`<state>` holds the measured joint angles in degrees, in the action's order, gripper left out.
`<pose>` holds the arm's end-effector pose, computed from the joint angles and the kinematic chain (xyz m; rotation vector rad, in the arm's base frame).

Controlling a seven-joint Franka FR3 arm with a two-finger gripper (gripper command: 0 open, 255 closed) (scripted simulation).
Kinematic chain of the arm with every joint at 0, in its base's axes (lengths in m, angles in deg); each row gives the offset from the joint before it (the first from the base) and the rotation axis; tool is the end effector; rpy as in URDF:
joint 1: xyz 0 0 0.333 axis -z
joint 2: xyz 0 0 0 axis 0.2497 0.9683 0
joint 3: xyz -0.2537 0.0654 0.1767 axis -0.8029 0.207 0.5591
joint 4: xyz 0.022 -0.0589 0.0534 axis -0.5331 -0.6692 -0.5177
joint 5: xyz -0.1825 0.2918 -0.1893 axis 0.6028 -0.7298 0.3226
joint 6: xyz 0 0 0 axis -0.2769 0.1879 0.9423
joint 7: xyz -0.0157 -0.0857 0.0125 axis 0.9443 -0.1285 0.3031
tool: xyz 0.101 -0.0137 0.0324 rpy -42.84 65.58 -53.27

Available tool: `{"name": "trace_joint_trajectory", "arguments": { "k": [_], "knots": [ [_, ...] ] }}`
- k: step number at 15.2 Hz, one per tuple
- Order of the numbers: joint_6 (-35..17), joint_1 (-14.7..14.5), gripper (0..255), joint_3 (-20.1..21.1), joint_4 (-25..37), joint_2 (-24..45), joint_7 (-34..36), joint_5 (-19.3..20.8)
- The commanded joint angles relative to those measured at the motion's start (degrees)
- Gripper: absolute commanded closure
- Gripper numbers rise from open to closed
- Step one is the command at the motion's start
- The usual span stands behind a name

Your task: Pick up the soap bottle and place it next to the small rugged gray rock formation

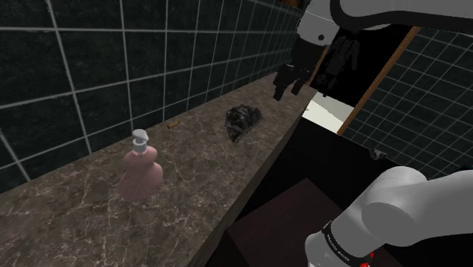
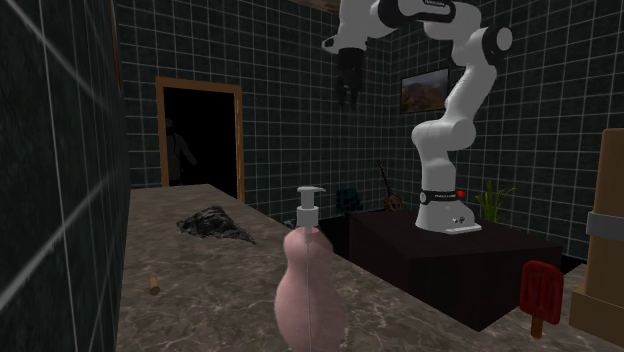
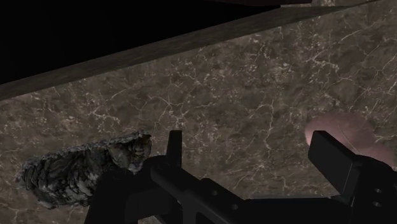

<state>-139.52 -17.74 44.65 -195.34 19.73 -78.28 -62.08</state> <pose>0.3585 0.0660 0.5741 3.0779 0.1374 0.0844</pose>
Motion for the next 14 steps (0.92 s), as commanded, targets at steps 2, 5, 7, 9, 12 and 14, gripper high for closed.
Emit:
{"name": "trace_joint_trajectory", "arguments": {
  "k": [2, 5, 7, 9, 12, 14],
  "knots": [
    [-2.71, -0.99, 0, 2.72, 0.82, 3.86, 3.1, -1.34],
    [-5.34, -1.78, 0, 5.37, 2.5, 8.51, 6.11, -2.21],
    [-6.98, -2.25, 0, 7.09, 3.96, 11.82, 8.15, -2.52],
    [-8.5, -2.66, 0, 8.8, 5.67, 15.29, 10.22, -2.6],
    [-10.54, -3.27, 0, 11.24, 8.74, 20.77, 13.41, -2.22],
    [-11.69, -3.71, 0, 12.76, 11.12, 24.59, 15.61, -1.62]
  ]
}}
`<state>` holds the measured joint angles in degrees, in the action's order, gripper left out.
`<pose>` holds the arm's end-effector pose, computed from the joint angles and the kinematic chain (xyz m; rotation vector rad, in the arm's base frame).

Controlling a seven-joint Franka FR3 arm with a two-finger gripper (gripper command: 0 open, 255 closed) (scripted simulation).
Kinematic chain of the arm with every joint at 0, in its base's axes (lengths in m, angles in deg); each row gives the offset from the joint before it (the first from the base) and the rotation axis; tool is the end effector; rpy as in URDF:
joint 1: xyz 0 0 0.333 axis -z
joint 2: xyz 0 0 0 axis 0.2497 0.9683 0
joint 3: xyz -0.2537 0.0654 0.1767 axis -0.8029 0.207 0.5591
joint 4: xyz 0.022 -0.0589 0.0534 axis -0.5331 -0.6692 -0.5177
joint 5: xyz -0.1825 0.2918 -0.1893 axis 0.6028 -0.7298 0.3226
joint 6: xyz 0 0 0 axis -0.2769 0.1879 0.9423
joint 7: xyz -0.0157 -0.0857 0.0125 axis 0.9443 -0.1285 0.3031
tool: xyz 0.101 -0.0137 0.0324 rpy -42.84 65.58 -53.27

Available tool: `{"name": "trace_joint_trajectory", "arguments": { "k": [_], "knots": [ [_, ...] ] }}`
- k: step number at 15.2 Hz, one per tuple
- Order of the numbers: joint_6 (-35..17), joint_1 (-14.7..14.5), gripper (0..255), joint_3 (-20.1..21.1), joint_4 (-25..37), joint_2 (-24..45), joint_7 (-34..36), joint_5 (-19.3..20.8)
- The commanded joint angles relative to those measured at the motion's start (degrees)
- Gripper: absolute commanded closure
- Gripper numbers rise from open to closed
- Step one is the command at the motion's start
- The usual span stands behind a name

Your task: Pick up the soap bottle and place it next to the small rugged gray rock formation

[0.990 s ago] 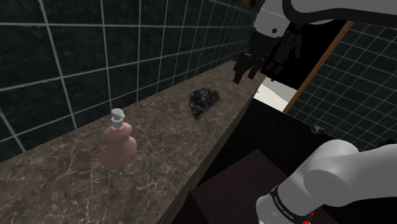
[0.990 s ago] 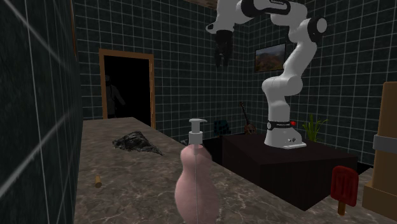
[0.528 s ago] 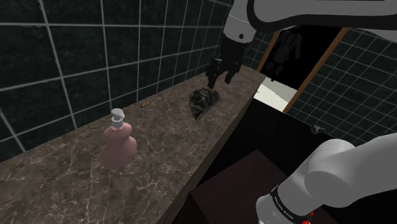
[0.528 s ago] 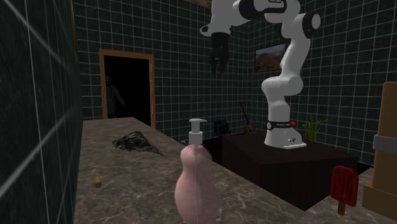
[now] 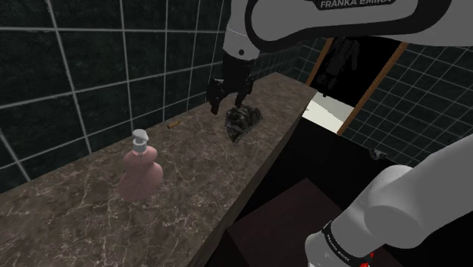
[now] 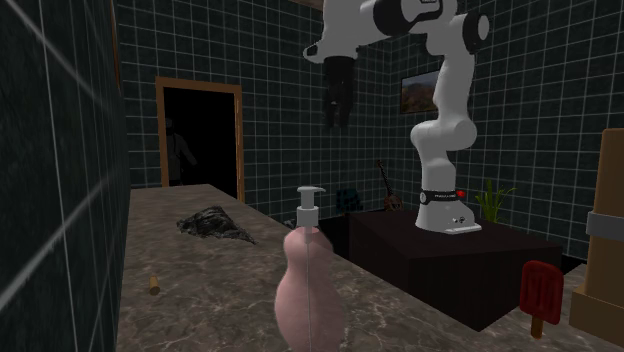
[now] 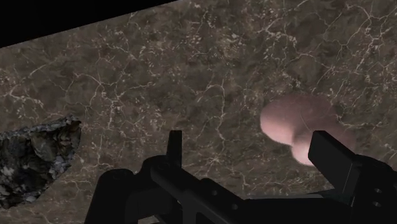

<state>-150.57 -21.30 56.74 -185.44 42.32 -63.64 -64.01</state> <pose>0.4381 0.2153 0.5029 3.0997 0.1655 0.0417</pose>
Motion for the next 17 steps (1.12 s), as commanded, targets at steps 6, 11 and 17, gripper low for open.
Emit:
{"name": "trace_joint_trajectory", "arguments": {
  "k": [6, 11, 17],
  "knots": [
    [-2.87, -2.08, 0, 4.4, 10.01, 14.28, 7.85, 3.74],
    [-3.02, -5.06, 0, 6.06, 19.44, 25.28, 13.35, 7.85],
    [-0.83, -10.54, 0, 6.15, 34.02, 39.22, 18.43, 12.67]
  ]
}}
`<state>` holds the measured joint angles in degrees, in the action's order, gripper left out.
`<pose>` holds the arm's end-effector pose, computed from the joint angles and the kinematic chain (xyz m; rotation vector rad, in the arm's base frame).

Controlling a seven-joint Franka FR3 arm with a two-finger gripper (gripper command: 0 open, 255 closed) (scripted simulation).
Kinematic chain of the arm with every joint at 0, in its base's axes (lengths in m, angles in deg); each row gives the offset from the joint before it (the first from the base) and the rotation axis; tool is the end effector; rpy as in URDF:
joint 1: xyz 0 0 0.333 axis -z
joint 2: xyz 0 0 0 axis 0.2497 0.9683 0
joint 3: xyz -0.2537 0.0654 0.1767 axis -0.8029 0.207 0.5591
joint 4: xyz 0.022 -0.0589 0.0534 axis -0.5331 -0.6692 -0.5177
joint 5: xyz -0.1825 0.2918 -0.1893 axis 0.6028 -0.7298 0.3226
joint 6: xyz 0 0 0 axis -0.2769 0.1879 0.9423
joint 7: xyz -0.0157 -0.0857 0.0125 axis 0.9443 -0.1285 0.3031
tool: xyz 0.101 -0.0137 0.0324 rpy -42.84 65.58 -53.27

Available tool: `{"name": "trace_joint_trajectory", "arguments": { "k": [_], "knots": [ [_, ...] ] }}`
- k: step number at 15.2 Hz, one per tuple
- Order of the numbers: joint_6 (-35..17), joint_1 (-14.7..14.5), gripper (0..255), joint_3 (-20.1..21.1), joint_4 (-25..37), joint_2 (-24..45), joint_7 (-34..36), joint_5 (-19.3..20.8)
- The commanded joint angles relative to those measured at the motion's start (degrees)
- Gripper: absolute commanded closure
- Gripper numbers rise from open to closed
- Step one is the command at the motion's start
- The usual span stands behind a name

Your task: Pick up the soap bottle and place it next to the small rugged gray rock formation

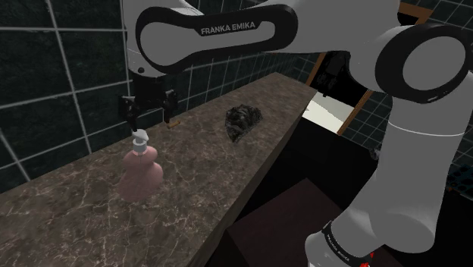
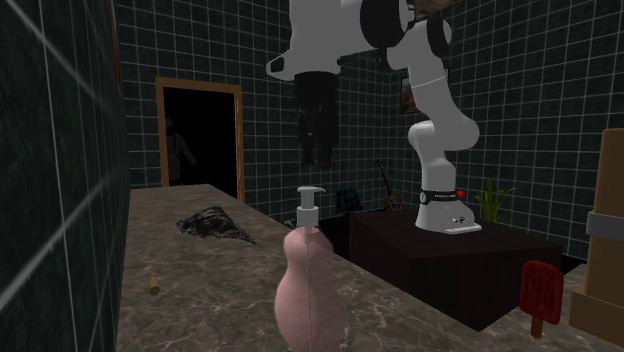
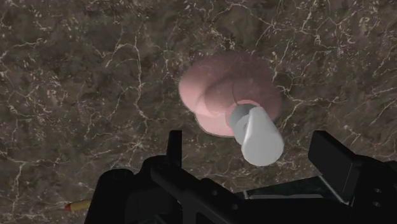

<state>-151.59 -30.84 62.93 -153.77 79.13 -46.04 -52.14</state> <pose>0.5339 0.3973 0.4192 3.1271 0.2003 -0.0128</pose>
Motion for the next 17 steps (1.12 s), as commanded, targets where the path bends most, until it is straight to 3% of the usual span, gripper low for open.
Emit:
{"name": "trace_joint_trajectory", "arguments": {
  "k": [1, 9, 17],
  "knots": [
    [0.83, -2.09, 0, -0.18, 5.23, 4.85, 1.45, 1.49],
    [-3.85, -2.58, 0, -0.79, 2.93, 7.42, 2.24, 2.57],
    [-3.85, -2.58, 0, -0.79, 2.94, 7.42, 2.24, 2.57]
  ]
}}
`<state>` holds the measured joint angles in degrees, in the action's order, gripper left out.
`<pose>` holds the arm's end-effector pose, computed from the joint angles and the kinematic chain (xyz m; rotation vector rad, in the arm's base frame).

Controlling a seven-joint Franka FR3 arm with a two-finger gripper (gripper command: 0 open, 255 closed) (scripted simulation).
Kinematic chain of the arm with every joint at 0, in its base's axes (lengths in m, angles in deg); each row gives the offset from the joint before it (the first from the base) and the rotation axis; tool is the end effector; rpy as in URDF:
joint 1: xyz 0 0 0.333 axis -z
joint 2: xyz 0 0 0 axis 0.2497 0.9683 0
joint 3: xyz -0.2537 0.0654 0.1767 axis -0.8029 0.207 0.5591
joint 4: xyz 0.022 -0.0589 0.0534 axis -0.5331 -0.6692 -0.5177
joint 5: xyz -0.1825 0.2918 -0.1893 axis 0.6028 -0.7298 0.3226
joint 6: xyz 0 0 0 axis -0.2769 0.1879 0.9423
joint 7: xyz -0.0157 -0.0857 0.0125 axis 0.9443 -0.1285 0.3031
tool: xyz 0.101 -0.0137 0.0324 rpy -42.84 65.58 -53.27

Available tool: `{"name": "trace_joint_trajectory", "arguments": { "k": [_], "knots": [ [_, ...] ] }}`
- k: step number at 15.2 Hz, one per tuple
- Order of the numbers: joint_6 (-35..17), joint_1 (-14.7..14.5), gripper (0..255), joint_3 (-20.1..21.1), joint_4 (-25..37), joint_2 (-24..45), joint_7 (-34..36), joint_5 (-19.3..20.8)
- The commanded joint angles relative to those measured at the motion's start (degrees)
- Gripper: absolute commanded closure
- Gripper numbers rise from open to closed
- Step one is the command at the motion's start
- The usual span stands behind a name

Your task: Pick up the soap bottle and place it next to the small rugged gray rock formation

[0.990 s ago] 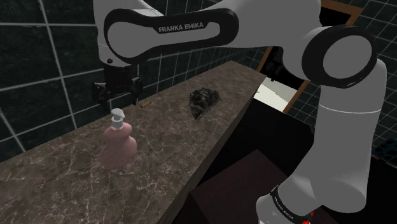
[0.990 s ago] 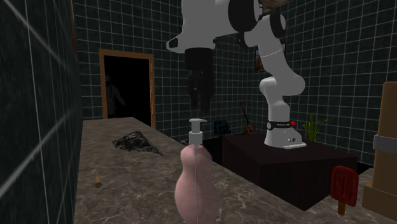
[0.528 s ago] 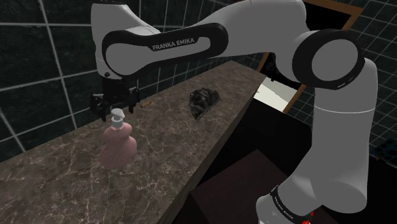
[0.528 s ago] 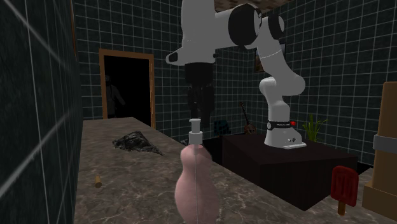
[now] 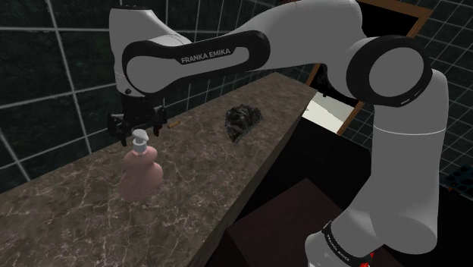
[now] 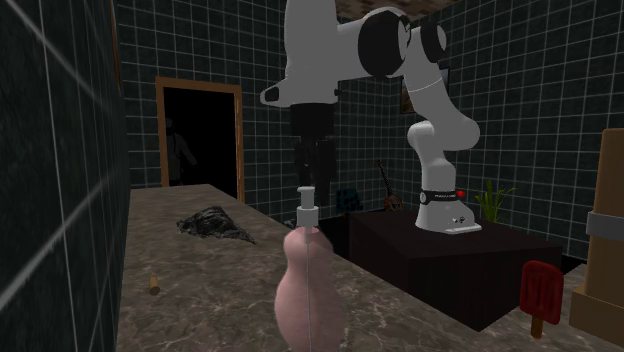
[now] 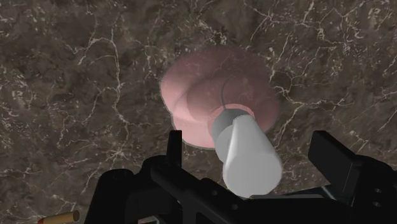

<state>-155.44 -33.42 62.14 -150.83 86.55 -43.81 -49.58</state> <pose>0.5452 0.4233 0.3646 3.1305 0.2042 -0.0209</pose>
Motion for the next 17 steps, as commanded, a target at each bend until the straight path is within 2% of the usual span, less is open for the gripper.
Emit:
{"name": "trace_joint_trajectory", "arguments": {
  "k": [1, 10, 17],
  "knots": [
    [0.0, 0.0, 255, 0.0, 0.0, 0.0, 0.0, 0.0],
    [-0.01, 0.0, 255, 0.0, 0.0, 0.0, 0.0, 0.0],
    [4.5, 0.04, 255, 0.46, 2.98, -1.65, -0.54, -0.82]
  ]
}}
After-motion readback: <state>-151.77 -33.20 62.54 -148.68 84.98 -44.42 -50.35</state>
